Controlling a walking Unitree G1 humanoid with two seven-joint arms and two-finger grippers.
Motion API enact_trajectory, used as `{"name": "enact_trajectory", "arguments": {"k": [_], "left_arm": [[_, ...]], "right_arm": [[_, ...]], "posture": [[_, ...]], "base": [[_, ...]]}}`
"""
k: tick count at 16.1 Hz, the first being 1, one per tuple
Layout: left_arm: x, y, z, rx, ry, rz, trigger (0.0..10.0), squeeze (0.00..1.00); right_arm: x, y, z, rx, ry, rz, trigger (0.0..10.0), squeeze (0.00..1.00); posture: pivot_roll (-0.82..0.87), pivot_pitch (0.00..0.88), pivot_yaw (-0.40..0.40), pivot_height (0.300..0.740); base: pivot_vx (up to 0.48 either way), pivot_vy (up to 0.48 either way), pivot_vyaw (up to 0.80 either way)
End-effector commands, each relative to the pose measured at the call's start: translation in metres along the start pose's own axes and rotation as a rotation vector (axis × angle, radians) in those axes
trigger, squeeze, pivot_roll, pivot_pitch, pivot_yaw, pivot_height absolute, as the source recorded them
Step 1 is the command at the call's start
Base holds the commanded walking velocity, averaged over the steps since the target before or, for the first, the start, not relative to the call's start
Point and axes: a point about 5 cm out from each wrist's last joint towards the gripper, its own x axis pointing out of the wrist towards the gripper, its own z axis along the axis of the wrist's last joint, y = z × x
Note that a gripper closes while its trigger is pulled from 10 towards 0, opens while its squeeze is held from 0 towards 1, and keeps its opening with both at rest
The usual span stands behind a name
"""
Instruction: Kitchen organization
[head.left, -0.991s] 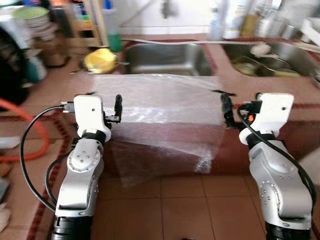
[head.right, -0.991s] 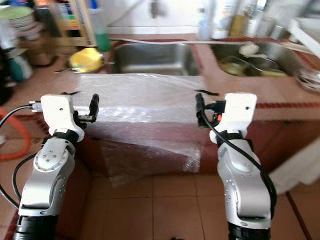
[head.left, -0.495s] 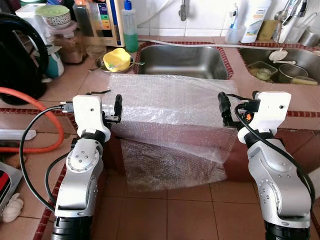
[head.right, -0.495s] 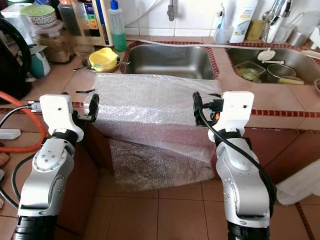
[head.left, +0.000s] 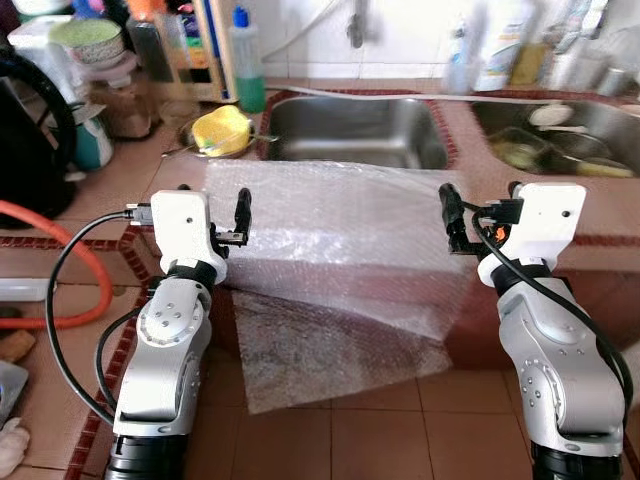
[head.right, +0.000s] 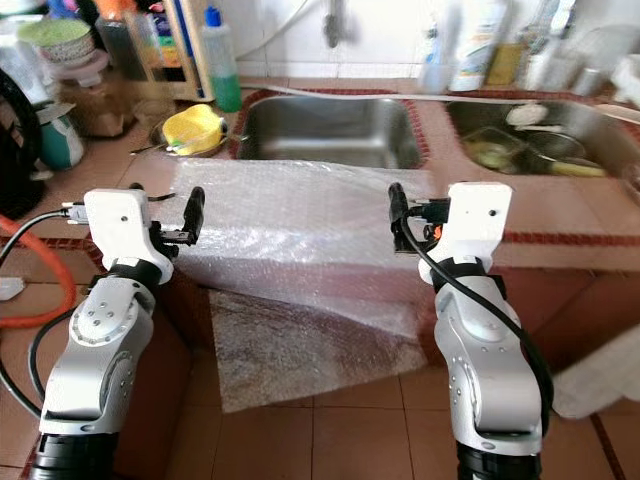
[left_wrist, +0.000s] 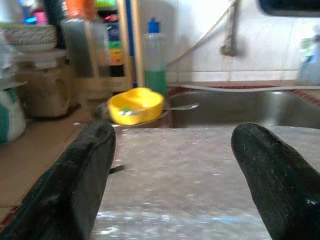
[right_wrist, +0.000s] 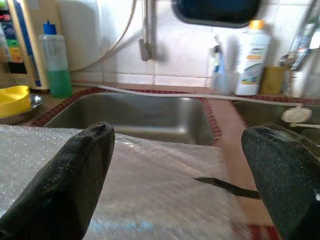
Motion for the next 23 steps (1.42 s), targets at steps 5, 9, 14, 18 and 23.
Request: {"name": "enact_trajectory", "arguments": {"k": [5,9,14,18,23], "left_arm": [[-0.0011,0.0,0.0003,0.003,-0.003,-0.013,10.0,0.0],[-0.0009,-0.0003,0.0005,0.009,-0.004,-0.017,10.0,0.0],[0.0003,-0.0026,0.0029,-0.003,-0.018,-0.014,10.0,0.0],[-0.0011,-0.0027,0.0005,0.001,-0.006,-0.003,10.0,0.0],[-0.0014,-0.0031,-0.0003,-0.002,-0.003,-0.008,10.0,0.0]], "right_arm": [[-0.0003,0.0014,0.0033,0.0,-0.015,0.005,10.0,0.0],[-0.0004,0.0013,0.0031,0.0,-0.015,0.005,10.0,0.0],[0.0,0.0007,0.0038,-0.002,-0.017,0.005,10.0,0.0],[-0.0007,0.0007,0.0036,-0.003,-0.014,0.007,10.0,0.0],[-0.0008,0.0004,0.0028,-0.007,-0.009,0.006,10.0,0.0]], "posture": [[-0.04,0.07,0.029,0.74],[-0.04,0.069,0.029,0.74],[-0.04,0.066,0.027,0.74],[-0.04,0.07,0.026,0.74],[-0.04,0.071,0.026,0.74]], "base": [[0.325,0.0,0.0],[0.333,0.0,0.0],[0.064,0.0,0.0],[0.0,-0.295,0.0],[0.0,-0.384,0.0]]}}
